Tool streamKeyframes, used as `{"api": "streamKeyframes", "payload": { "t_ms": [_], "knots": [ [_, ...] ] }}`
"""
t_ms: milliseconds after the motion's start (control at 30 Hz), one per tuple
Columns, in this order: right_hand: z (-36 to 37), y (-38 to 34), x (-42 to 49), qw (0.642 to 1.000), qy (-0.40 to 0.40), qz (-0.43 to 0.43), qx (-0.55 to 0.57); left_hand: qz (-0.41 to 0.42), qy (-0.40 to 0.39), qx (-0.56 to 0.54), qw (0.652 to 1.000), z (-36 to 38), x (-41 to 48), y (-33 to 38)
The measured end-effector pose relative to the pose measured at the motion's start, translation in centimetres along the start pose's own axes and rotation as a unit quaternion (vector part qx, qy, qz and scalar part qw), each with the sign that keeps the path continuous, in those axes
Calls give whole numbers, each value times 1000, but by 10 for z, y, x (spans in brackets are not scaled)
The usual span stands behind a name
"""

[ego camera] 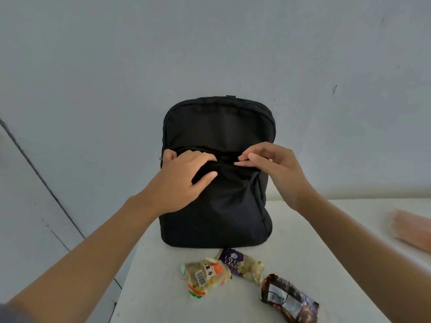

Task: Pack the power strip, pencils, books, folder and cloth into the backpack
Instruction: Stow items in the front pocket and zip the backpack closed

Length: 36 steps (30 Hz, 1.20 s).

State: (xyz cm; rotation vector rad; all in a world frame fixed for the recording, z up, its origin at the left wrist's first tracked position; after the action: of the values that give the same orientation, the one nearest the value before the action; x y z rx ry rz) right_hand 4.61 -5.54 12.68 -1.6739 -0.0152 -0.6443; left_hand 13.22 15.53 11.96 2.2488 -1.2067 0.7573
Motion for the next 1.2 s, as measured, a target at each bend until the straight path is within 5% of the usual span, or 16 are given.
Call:
{"api": "streamKeyframes", "payload": {
  "t_ms": [167, 333, 467, 600, 667, 900, 1033, 1200],
  "knots": [
    [-19, 8, -21, 983, 68, 34, 164, -44, 4, 5, 999, 9, 4, 1],
    [-12, 70, -64, 986, -75, 107, -100, -74, 22, 4, 997, 13, -12, 3],
    [4, 116, -86, 879, -263, 42, -395, -91, 15, 14, 996, 11, -19, 3],
    [16, 143, -97, 773, -356, 14, -524, -100, -14, 16, 995, 9, -27, 2],
    [17, 153, -101, 751, -375, 0, -544, -101, -22, 26, 994, 7, -31, 0],
    [18, 147, -96, 833, -321, -24, -450, -123, -24, 1, 992, 6, -32, -6],
    [14, 92, -70, 885, -219, -131, -389, -97, 24, -19, 995, 7, -28, -6],
    [3, 16, -12, 952, -58, -167, -249, -35, 84, 11, 996, -4, -12, -3]
  ]
}}
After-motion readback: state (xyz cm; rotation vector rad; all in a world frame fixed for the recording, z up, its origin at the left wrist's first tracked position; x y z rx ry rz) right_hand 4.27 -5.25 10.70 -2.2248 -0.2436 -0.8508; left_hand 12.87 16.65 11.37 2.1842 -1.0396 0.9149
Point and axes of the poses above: each hand's wrist, its own x-axis towards the middle knuckle, its own z-axis out of the palm, y = z × x, the point moved 3 cm from there along x, towards the middle knuckle, and after that the axes turned 9 degrees about y, right-handed, at the moved point
